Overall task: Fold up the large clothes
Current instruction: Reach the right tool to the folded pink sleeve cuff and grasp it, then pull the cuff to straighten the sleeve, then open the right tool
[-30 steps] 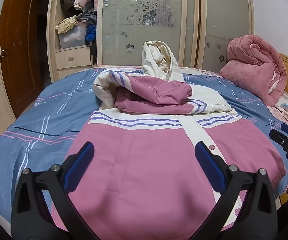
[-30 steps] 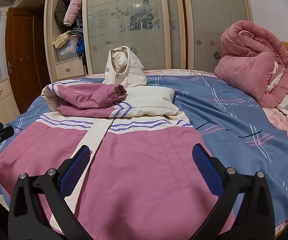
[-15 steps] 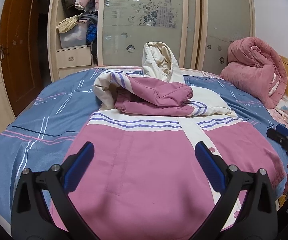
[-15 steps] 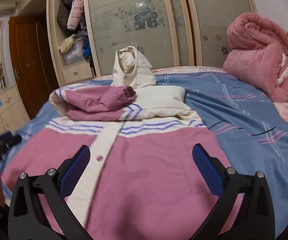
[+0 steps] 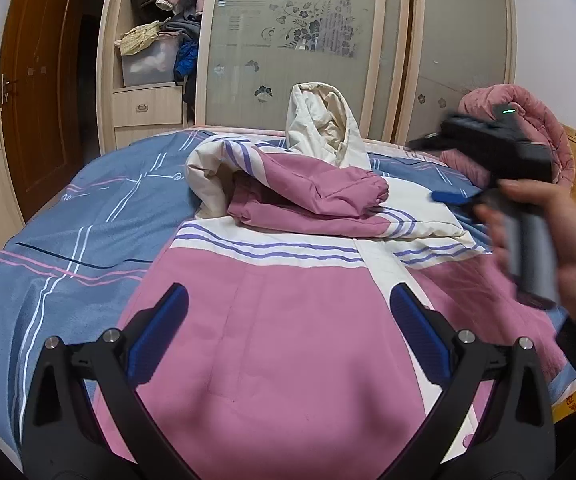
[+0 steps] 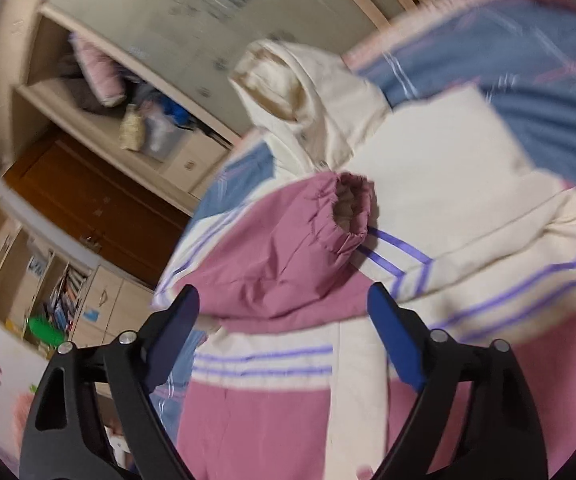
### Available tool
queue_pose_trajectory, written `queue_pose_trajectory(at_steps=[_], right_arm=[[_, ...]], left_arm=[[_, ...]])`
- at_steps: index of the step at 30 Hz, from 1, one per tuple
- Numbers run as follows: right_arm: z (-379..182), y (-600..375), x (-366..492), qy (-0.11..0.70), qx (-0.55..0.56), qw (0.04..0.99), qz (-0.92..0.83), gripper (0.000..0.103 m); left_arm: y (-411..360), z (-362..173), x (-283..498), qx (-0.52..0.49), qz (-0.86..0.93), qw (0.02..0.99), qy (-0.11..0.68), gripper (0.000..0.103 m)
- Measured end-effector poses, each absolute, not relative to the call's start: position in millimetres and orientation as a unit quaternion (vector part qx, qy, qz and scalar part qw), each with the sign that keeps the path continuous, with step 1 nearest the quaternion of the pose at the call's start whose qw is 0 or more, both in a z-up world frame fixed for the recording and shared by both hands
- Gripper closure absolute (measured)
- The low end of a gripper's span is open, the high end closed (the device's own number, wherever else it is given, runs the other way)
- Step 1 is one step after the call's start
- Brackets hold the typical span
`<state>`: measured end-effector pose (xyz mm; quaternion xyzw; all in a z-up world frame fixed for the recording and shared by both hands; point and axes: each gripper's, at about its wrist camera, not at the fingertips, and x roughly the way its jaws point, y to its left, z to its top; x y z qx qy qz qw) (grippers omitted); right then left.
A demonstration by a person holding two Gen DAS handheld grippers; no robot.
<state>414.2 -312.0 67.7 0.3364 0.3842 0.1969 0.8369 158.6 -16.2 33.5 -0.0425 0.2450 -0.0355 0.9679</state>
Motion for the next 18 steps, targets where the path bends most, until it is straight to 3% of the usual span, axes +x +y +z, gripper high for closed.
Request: queue_pose_trajectory(at_steps=[6, 9, 12, 13, 18], right_arm=[[30.7, -284.9, 464.0, 0.428, 0.367, 0.81, 0.163, 0.027], [16.7, -278.9, 481.2, 0.441, 0.38, 0.8, 0.145, 0.037], [9.8, -273.5, 493.4, 0.445, 0.382, 0.801, 0.122, 0.058], [12.0, -270.3, 495.7, 0.44, 0.376, 0.807, 0.12, 0.079], [86.0, -237.0, 489.5, 0.372, 0.234, 0.888, 0.136, 0.087]], left_arm=[[-4.6, 37.5, 166.9, -0.048, -0.024, 0.97, 0.238, 0.002], [1.6, 38.3, 168.0, -0.057, -0.024, 0.969, 0.238, 0.002], [2.6, 37.8, 169.3, -0.055, -0.023, 0.97, 0.237, 0.002], [2.7, 37.2, 170.6, -0.054, -0.024, 0.969, 0.24, 0.002], [3.4, 36.1, 170.6, -0.055, -0.024, 0.969, 0.24, 0.002]])
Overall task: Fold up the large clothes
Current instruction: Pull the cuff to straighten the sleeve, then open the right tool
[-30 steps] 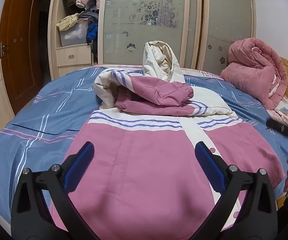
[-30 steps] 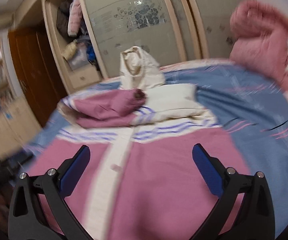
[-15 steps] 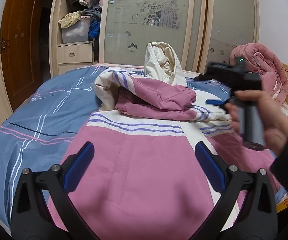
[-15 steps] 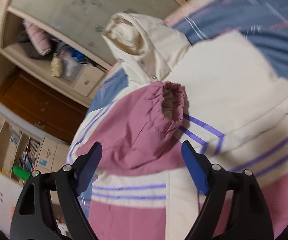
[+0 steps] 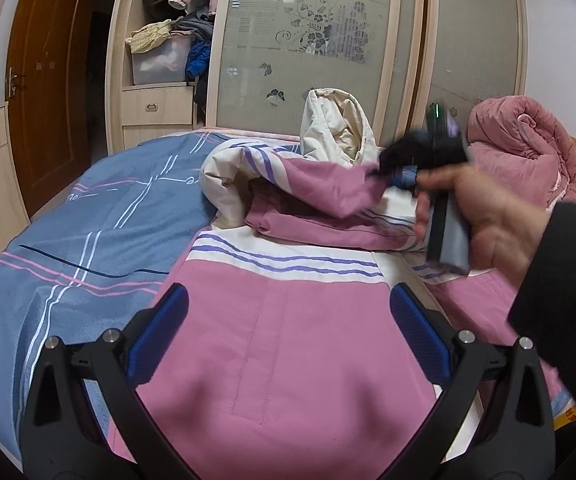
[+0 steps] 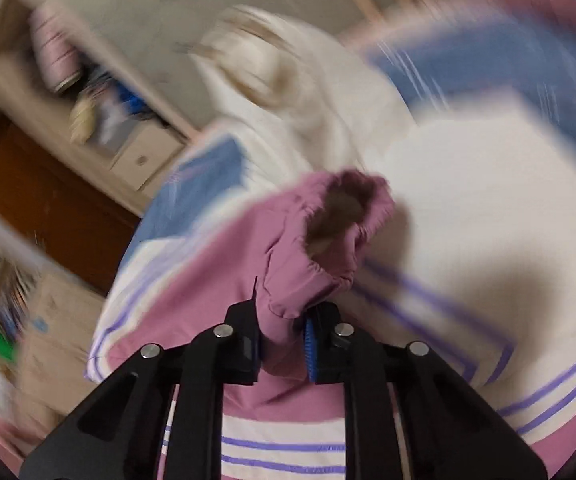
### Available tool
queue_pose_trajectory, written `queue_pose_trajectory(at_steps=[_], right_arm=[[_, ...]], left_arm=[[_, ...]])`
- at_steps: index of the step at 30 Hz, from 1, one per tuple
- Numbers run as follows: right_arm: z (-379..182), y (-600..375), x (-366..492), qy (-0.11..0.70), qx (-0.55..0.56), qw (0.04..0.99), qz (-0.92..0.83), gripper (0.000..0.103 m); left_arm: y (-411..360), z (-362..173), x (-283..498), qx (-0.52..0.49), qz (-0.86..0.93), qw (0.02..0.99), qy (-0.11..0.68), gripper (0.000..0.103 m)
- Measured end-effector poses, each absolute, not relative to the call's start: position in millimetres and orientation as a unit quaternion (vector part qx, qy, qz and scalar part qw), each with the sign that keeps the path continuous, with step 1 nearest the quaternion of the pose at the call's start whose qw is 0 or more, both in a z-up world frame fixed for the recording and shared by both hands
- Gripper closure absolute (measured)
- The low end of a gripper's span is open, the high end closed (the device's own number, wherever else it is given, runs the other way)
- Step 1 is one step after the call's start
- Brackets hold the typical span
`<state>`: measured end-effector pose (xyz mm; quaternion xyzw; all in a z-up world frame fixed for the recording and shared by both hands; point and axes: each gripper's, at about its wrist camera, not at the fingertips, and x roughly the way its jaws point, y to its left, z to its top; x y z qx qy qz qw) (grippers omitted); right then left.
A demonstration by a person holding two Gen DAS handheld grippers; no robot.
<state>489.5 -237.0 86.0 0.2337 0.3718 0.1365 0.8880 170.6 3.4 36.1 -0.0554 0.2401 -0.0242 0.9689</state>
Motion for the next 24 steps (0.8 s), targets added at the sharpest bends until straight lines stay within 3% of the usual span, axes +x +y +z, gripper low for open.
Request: queue_pose_trajectory(at_steps=[5, 10, 14, 24], right_arm=[[201.5, -208.0, 442.1, 0.212, 0.036, 0.964, 0.155, 0.087], [237.2, -231.7, 413.2, 0.156, -0.025, 0.979, 0.13, 0.088], [211.1, -284.1, 422.8, 0.19, 0.008, 0.978, 0.085, 0.088], [42.4, -380.2, 461.8, 0.359, 0.106, 0.927, -0.009, 0.087]], left_arm=[[2.7, 35.2, 171.7, -0.062, -0.028, 0.967, 0.245, 0.002], [-1.5, 35.1, 172.5, -0.057, -0.033, 0.967, 0.246, 0.002], [-8.0, 32.8, 172.7, -0.05, -0.04, 0.966, 0.25, 0.002], [-21.8, 23.4, 177.6, -0.032, -0.056, 0.961, 0.269, 0.002]])
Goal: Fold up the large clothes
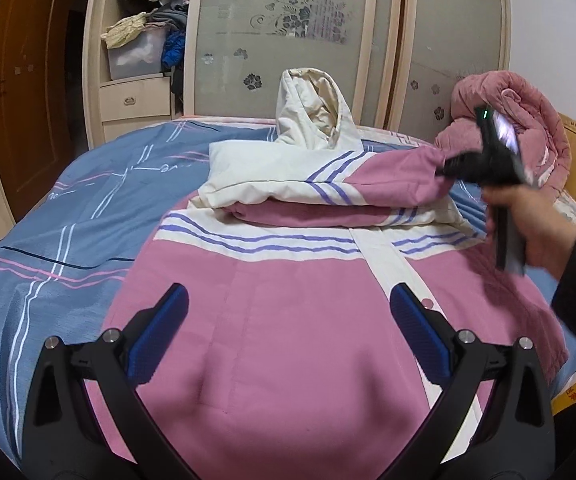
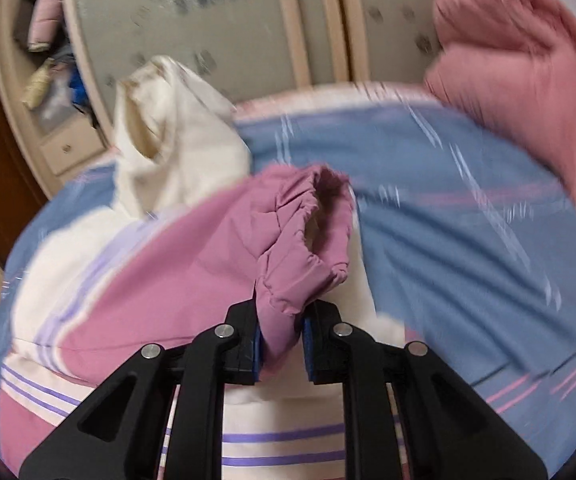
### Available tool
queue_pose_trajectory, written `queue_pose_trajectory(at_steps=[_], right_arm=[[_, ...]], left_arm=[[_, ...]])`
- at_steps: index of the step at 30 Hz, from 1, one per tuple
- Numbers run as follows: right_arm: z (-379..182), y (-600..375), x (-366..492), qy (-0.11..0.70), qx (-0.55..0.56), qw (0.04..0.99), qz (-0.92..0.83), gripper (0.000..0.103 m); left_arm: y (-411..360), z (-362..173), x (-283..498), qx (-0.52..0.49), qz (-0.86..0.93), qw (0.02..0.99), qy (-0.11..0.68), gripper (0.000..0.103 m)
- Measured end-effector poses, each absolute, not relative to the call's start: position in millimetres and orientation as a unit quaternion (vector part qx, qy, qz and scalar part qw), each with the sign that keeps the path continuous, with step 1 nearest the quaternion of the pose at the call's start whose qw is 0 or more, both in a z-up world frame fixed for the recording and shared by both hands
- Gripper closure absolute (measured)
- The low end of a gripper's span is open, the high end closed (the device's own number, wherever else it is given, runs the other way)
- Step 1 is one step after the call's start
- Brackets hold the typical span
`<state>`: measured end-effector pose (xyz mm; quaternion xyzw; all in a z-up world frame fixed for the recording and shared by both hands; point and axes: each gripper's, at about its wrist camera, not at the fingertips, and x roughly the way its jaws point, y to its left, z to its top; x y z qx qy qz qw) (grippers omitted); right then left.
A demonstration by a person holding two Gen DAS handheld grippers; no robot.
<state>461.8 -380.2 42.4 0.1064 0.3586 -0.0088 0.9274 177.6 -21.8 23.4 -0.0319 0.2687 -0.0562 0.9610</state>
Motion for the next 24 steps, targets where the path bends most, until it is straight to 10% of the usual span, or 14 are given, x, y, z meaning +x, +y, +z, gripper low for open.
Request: queue_pose_trajectory(at_steps=[3, 7, 24], right_arm=[[20.9, -383.6, 462.4, 0.37, 0.133, 0.919, -0.016, 0.07], [23.4, -389.0, 444.9, 0.36, 0.137, 0.923, -0.018, 0.021], [62.9, -387.7, 138.4, 0.189, 0.071, 0.979, 0.014, 0.001]], left_arm=[[-25.7, 20.2, 179.8, -0.025, -0.059, 0.96, 0.273, 0.002], [-28.0, 16.1, 183.1, -0.02, -0.064, 0.957, 0.284, 0.002], [-11.4, 37.7, 130.8, -0.02, -0.049, 0.964, 0.261, 0.002]])
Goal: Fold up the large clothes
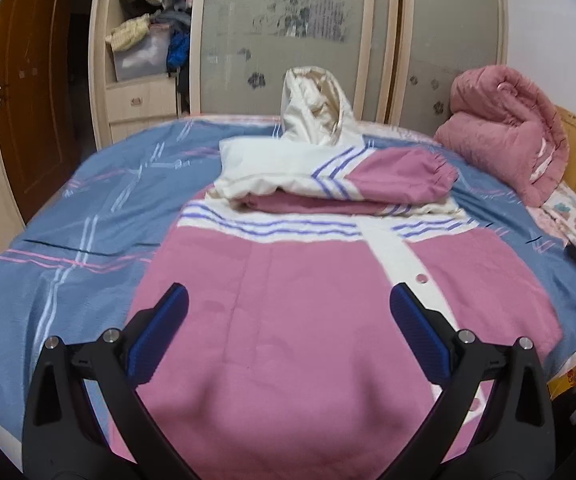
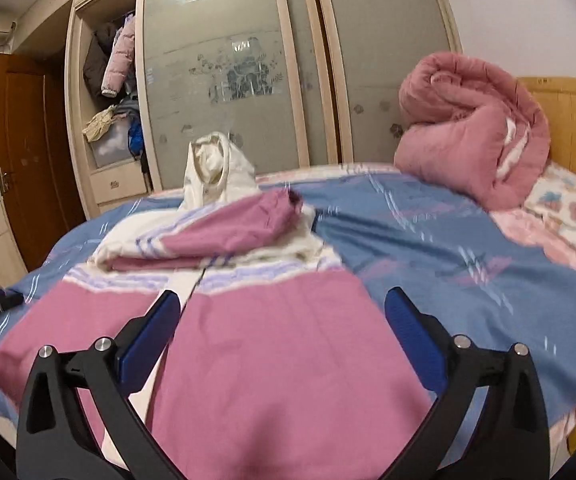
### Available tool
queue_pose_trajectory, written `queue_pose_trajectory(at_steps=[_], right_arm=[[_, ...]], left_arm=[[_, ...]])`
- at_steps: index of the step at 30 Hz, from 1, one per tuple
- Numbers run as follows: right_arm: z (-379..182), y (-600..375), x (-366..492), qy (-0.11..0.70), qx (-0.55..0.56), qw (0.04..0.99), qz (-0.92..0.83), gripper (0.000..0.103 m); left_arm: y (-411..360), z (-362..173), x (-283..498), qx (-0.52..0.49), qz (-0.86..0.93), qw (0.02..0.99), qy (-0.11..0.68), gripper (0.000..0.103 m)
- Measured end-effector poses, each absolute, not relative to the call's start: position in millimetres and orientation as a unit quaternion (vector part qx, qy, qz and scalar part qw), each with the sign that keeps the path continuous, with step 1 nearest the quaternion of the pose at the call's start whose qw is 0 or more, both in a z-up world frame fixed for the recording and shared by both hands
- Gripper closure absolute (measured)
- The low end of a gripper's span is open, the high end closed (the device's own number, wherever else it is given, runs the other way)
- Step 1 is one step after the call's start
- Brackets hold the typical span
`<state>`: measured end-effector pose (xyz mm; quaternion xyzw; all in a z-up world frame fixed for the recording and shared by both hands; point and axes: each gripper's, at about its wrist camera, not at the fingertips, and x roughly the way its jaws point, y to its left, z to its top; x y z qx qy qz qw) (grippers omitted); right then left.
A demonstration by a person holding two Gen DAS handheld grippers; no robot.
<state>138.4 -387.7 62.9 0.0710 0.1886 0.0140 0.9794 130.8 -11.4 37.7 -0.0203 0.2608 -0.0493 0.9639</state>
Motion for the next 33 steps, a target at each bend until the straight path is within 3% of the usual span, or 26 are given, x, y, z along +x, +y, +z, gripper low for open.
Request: queue_pose_trajectory(at_steps=[5, 33], right_arm=[[61.8, -377.4, 129.2, 0.187, 0.041, 0.981, 0.03, 0.001], [53.8, -368.7, 138.0, 0.203, 0.038, 0.978, 0.041, 0.001]], left_arm=[[-11.8, 52.1, 110.4, -0.022, -0.036, 0.973, 0.226, 0.002], [-22.3, 33.9, 107.2, -0.005, -0.025, 0.968, 0.25, 0.002]])
